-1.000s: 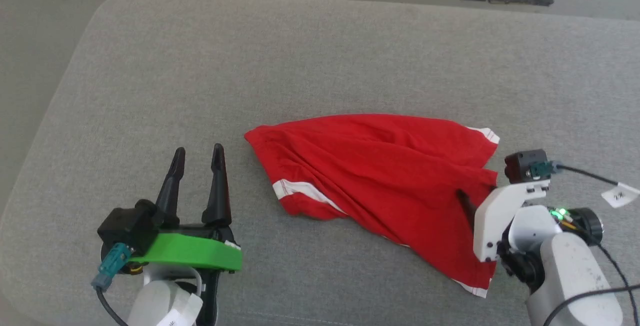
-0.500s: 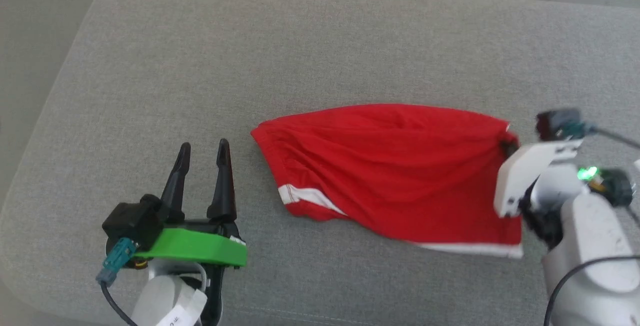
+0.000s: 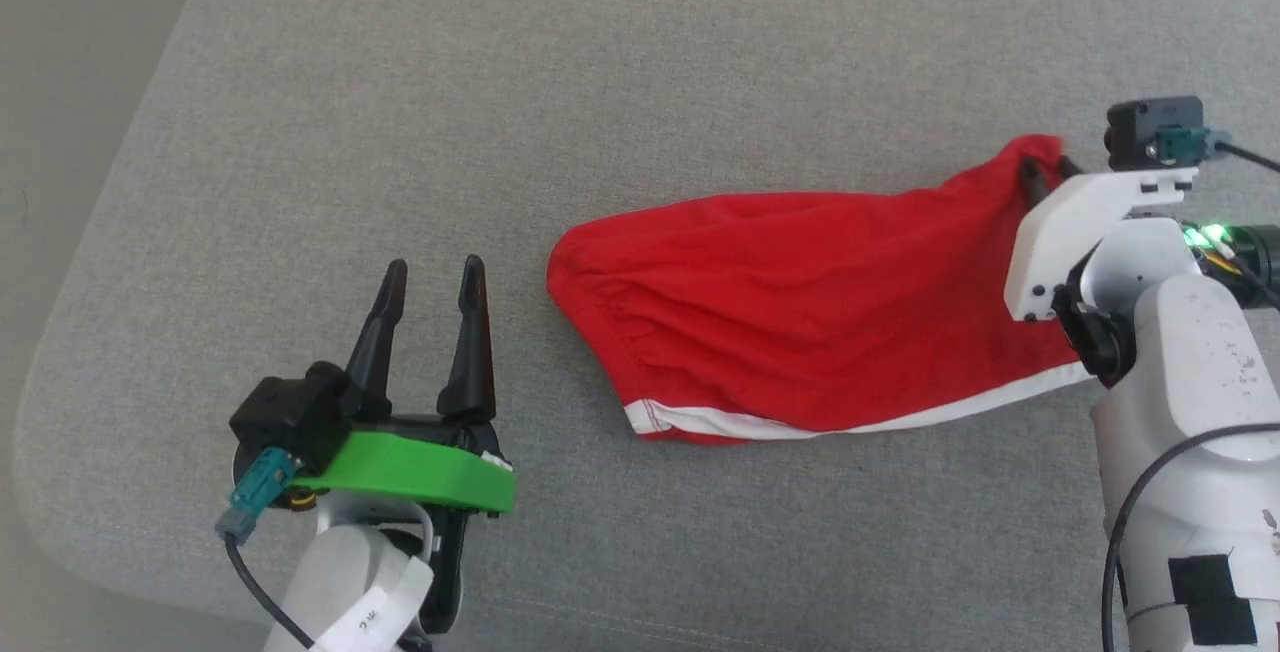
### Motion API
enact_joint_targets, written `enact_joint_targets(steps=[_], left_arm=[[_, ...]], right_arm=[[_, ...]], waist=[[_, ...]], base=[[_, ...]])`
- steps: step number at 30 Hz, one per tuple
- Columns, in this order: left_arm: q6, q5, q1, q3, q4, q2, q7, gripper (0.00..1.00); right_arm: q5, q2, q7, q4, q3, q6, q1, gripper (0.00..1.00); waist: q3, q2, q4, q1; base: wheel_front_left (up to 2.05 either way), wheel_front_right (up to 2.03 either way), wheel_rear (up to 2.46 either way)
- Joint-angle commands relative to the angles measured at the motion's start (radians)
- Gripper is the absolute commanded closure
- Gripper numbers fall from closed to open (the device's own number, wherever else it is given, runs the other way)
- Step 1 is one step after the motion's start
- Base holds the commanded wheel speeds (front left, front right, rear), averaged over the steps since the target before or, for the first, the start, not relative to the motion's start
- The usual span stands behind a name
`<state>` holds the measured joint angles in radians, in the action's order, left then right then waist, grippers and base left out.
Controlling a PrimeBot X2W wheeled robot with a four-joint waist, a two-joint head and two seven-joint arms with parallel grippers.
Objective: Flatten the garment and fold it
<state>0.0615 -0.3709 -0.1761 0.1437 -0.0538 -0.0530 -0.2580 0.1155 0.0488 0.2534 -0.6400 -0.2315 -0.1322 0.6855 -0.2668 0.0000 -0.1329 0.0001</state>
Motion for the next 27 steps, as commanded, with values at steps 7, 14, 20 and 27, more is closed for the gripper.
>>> enact_joint_targets(steps=[7, 14, 20, 27], left_arm=[[0.012, 0.004, 0.032, 0.005, -0.040, 0.003, -0.004, 0.00], [0.031, 0.005, 0.080, 0.082, -0.148, 0.003, -0.003, 0.00], [0.019, -0.020, 0.083, 0.133, -0.252, 0.003, 0.074, 0.00], [-0.033, -0.064, 0.066, 0.143, -0.341, 0.003, 0.192, 0.00]], right_arm=[[-0.098, 0.001, -0.229, 0.015, 0.016, 0.002, -0.130, 0.00], [-0.188, 0.001, -0.466, 0.241, 0.087, 0.002, -0.426, 0.00], [-0.221, 0.001, -0.479, 0.375, 0.093, 0.002, -0.592, 0.00], [-0.263, 0.001, -0.463, 0.449, 0.089, 0.002, -0.674, 0.00]], waist=[[0.094, 0.0000, 0.028, -0.0001], [0.186, 0.0000, 0.081, -0.0001], [0.215, 0.0000, 0.128, -0.0001], [0.218, 0.0000, 0.176, -0.0001]], base=[[0.00, 0.00, 0.00], [0.00, 0.00, 0.00], [0.00, 0.00, 0.00], [0.00, 0.00, 0.00]])
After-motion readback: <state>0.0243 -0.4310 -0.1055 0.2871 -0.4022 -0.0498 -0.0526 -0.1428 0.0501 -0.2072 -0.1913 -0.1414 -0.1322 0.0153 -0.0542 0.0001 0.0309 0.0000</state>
